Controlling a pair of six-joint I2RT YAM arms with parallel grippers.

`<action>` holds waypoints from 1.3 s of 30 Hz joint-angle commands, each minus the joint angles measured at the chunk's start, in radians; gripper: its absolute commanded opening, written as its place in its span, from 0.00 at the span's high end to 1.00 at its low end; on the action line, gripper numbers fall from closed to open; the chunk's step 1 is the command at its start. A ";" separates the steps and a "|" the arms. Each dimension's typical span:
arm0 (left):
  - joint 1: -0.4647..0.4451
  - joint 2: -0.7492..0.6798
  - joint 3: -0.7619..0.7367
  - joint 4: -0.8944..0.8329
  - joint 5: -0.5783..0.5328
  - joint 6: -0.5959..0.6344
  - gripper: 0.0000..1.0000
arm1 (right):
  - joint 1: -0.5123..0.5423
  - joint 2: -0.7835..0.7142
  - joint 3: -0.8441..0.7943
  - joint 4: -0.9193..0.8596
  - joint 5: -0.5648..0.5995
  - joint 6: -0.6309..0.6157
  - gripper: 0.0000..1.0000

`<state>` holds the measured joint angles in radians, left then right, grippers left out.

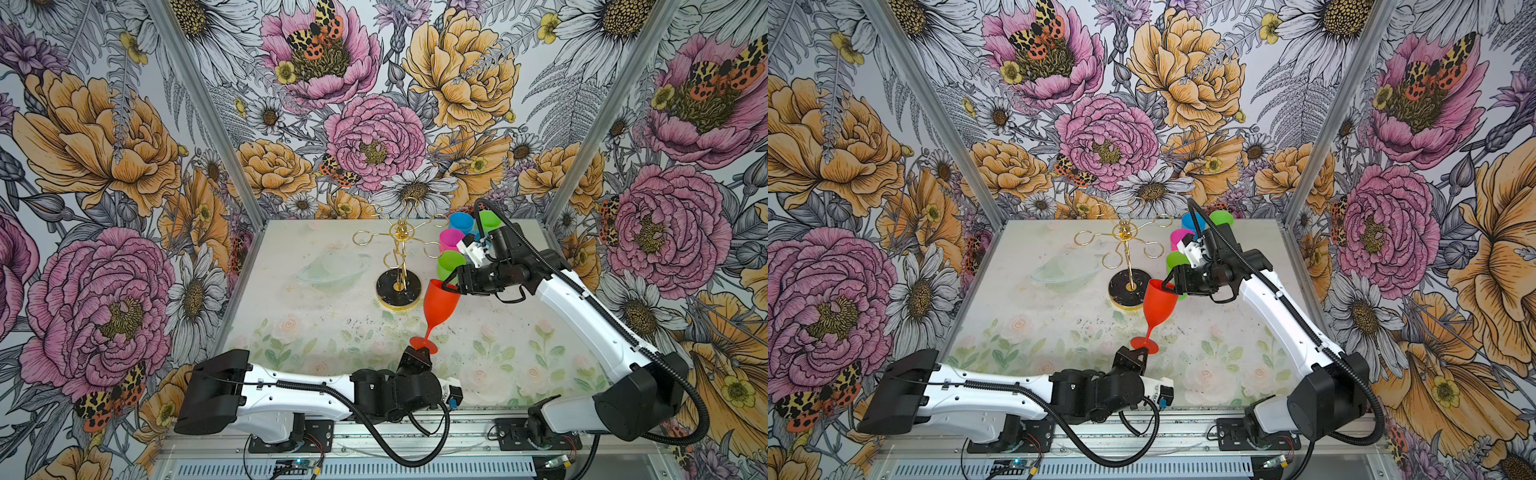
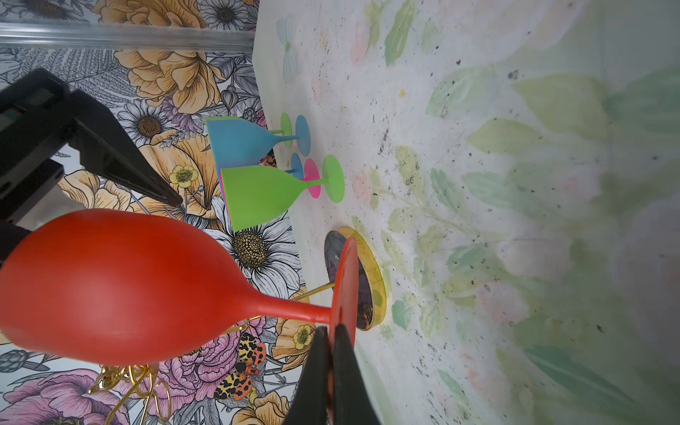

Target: Take the wine glass off the wine glass rack

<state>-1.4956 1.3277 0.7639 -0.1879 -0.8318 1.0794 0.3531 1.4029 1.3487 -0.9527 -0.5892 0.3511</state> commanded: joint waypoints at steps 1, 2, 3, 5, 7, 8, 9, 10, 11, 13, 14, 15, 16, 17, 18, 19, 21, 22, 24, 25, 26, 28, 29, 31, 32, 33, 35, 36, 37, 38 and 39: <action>0.013 -0.025 -0.023 0.077 -0.053 0.063 1.00 | 0.005 0.010 0.041 -0.069 -0.023 -0.050 0.43; 0.018 -0.024 -0.032 0.087 -0.059 0.078 1.00 | 0.006 0.014 0.046 -0.075 -0.027 -0.052 0.46; 0.022 -0.024 -0.040 0.094 -0.065 0.089 1.00 | 0.005 0.014 0.051 -0.080 -0.029 -0.058 0.48; 0.030 -0.025 -0.051 0.095 -0.071 0.101 1.00 | 0.006 0.016 0.058 -0.091 -0.028 -0.069 0.53; 0.035 -0.031 -0.055 0.097 -0.073 0.103 1.00 | 0.006 0.017 0.061 -0.099 -0.021 -0.078 0.58; 0.037 -0.036 -0.057 0.096 -0.073 0.106 1.00 | 0.006 0.017 0.061 -0.104 -0.019 -0.084 0.60; 0.038 -0.039 -0.061 0.097 -0.073 0.113 1.00 | 0.005 0.019 0.061 -0.108 -0.017 -0.089 0.64; 0.038 -0.042 -0.067 0.098 -0.076 0.121 1.00 | 0.005 0.020 0.061 -0.113 -0.017 -0.092 0.66; 0.040 -0.044 -0.074 0.104 -0.081 0.136 1.00 | 0.005 0.023 0.061 -0.117 -0.016 -0.097 0.69; 0.044 -0.044 -0.094 0.133 -0.098 0.176 1.00 | 0.006 0.029 0.058 -0.123 -0.015 -0.103 0.74; 0.047 -0.044 -0.103 0.148 -0.108 0.197 1.00 | 0.005 0.030 0.057 -0.126 -0.012 -0.106 0.76; 0.050 -0.046 -0.112 0.160 -0.114 0.210 1.00 | 0.004 0.032 0.055 -0.127 -0.012 -0.107 0.77; 0.052 -0.049 -0.115 0.167 -0.117 0.217 1.00 | 0.005 0.034 0.055 -0.129 -0.012 -0.108 0.78; 0.053 -0.055 -0.118 0.169 -0.119 0.222 1.00 | 0.005 0.036 0.053 -0.131 -0.014 -0.109 0.79; 0.055 -0.061 -0.121 0.170 -0.119 0.226 1.00 | 0.005 0.037 0.052 -0.132 -0.015 -0.109 0.79; 0.056 -0.066 -0.124 0.171 -0.119 0.232 1.00 | 0.006 0.038 0.051 -0.133 -0.015 -0.112 0.80; 0.060 -0.074 -0.132 0.178 -0.124 0.252 1.00 | 0.005 0.042 0.049 -0.135 -0.014 -0.110 0.82; 0.063 -0.076 -0.139 0.190 -0.127 0.267 1.00 | 0.005 0.044 0.048 -0.135 -0.017 -0.107 0.84; 0.066 -0.076 -0.155 0.224 -0.131 0.302 1.00 | 0.006 0.050 0.043 -0.135 -0.030 -0.106 0.86; 0.067 -0.075 -0.163 0.239 -0.133 0.324 1.00 | 0.006 0.053 0.043 -0.135 -0.035 -0.106 0.87; 0.069 -0.076 -0.173 0.254 -0.134 0.344 1.00 | 0.005 0.055 0.040 -0.135 -0.039 -0.106 0.87; 0.075 -0.077 -0.194 0.303 -0.136 0.394 1.00 | 0.005 0.058 0.035 -0.136 -0.047 -0.107 0.87; 0.079 -0.078 -0.201 0.321 -0.136 0.411 1.00 | 0.005 0.059 0.034 -0.136 -0.051 -0.106 0.87; 0.084 -0.082 -0.205 0.338 -0.135 0.427 1.00 | 0.005 0.060 0.029 -0.136 -0.056 -0.107 0.87; 0.086 -0.084 -0.204 0.338 -0.133 0.428 1.00 | 0.006 0.059 0.025 -0.138 -0.057 -0.107 0.87; 0.087 -0.087 -0.204 0.340 -0.133 0.431 1.00 | 0.005 0.059 0.023 -0.138 -0.060 -0.107 0.87; 0.089 -0.090 -0.204 0.344 -0.130 0.438 1.00 | 0.006 0.061 0.017 -0.138 -0.065 -0.108 0.87; 0.090 -0.090 -0.205 0.347 -0.130 0.441 1.00 | 0.006 0.061 0.014 -0.138 -0.066 -0.109 0.88; 0.090 -0.089 -0.205 0.347 -0.132 0.443 1.00 | 0.005 0.061 0.014 -0.138 -0.065 -0.110 0.89; 0.090 -0.090 -0.208 0.347 -0.133 0.444 1.00 | 0.006 0.059 0.014 -0.138 -0.063 -0.109 0.90; 0.090 -0.089 -0.210 0.348 -0.133 0.444 1.00 | 0.006 0.059 0.014 -0.138 -0.060 -0.109 0.92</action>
<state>-1.4170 1.2709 0.5564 0.0574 -0.9199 1.5135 0.3523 1.4544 1.3792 -1.0626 -0.6258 0.2600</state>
